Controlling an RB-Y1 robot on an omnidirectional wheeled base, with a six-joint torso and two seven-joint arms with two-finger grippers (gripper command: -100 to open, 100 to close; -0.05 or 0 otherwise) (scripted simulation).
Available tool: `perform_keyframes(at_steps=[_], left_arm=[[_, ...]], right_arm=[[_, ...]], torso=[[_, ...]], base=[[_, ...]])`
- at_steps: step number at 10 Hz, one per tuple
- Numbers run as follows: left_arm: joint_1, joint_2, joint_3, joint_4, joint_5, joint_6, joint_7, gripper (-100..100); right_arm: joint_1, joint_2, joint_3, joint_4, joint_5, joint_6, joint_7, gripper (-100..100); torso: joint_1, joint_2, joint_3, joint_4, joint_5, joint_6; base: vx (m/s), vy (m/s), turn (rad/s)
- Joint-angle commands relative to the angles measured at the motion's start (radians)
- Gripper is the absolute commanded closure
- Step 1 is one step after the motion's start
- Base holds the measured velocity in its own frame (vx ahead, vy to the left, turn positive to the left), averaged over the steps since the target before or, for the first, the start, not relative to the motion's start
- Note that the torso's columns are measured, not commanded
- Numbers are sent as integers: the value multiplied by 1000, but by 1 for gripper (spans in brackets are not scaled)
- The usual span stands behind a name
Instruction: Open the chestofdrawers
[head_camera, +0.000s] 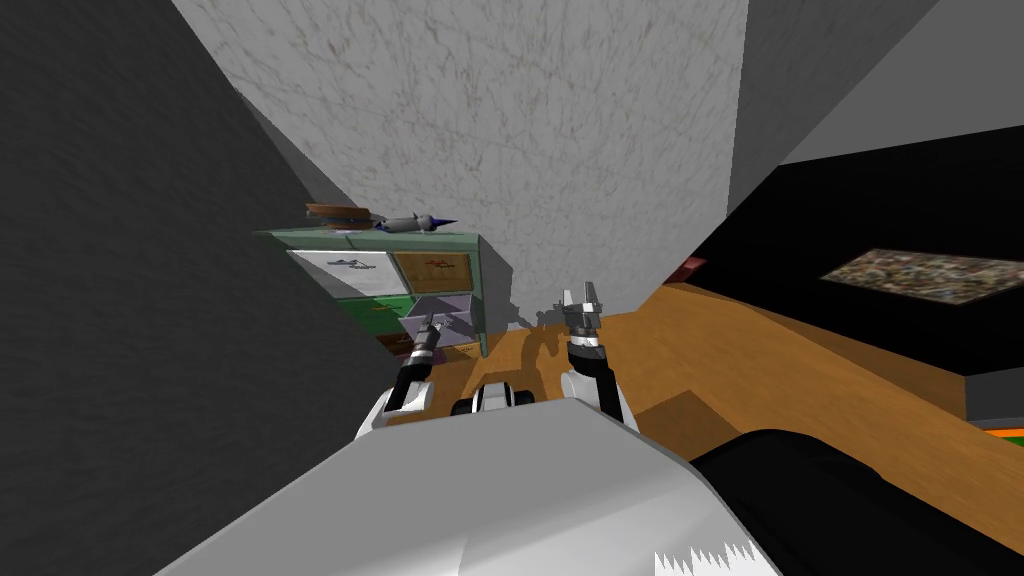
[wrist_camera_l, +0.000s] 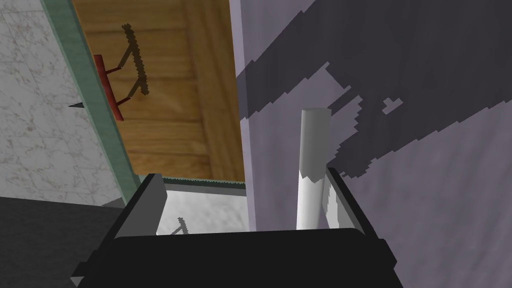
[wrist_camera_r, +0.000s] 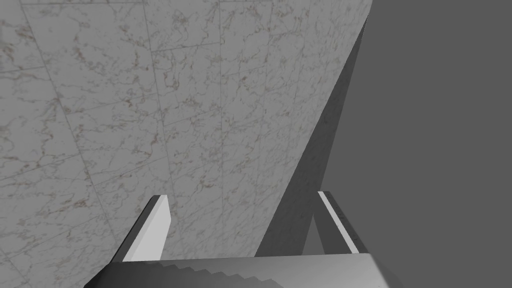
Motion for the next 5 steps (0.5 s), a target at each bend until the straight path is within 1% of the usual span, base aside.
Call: perform_keyframes(at_steps=[1,5], left_arm=[[1,0,0,1,0,0,0,0],[2,0,0,3,0,2,0,0]], right_arm=[[0,0,0,0,0,0,0,0],[0,0,0,0,0,0,0,0]], torso=[[0,-1,-1,-1,0,0],[1,-1,-1,-2,1,0]], base=[[0,0,0],[0,0,0]])
